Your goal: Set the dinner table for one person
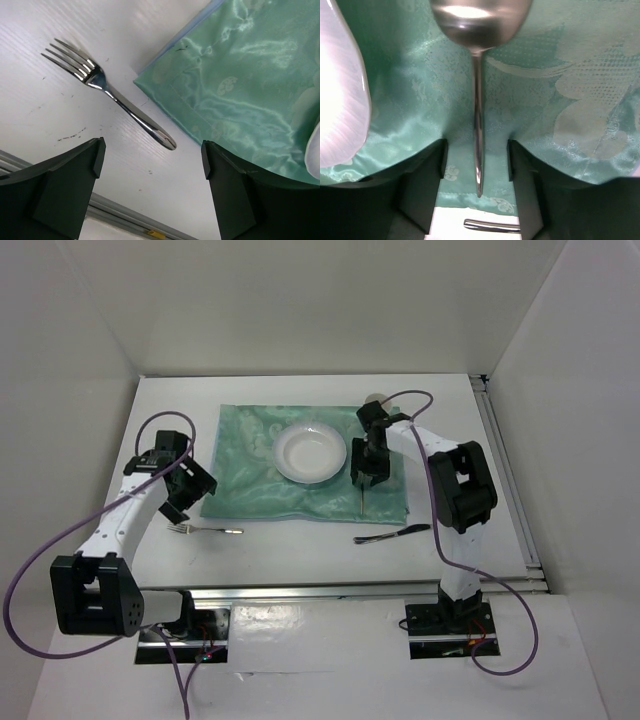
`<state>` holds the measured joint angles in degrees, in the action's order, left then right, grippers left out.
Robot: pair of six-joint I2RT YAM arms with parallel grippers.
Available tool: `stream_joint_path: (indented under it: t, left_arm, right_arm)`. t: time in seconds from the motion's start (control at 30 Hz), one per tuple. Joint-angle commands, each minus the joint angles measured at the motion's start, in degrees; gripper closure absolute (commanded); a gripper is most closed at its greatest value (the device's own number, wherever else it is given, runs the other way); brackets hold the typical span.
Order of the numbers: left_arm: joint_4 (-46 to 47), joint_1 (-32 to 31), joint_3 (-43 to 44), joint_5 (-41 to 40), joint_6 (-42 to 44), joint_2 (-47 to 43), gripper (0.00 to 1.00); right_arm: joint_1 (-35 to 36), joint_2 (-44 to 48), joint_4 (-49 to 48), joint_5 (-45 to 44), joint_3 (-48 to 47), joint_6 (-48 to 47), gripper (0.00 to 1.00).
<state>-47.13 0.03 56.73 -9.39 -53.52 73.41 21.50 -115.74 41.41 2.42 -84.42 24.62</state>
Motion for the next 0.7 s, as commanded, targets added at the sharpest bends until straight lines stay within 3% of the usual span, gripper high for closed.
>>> stream_joint_path:
  t: [0.0, 0.17, 0.37, 0.67]
  left_arm:
    - [-2.96, 0.23, -1.52, -2.83, -5.45, -0.9, 0.04]
    - [0.11, 0.23, -5.93, 1.3, -5.99, -1.69, 0.05]
    - [2.22, 0.23, -8.56, 0.77, -8.45, 2.09, 0.1]
    - [7.14, 0.75, -12.26, 2.88, -13.37, 4.72, 0.17]
  right_arm:
    - [1.09, 1.74, -1.77, 0.05, -1.27, 0.25, 0.37]
    - [1.61, 5.96, -0.45, -0.48, -1.27, 0.25, 0.34]
    - [1.62, 13.77, 0.69, -1.01, 0.75, 0.78, 0.34]
    - [1.62, 16.78, 1.83, -2.94, 0.75, 0.25, 0.33]
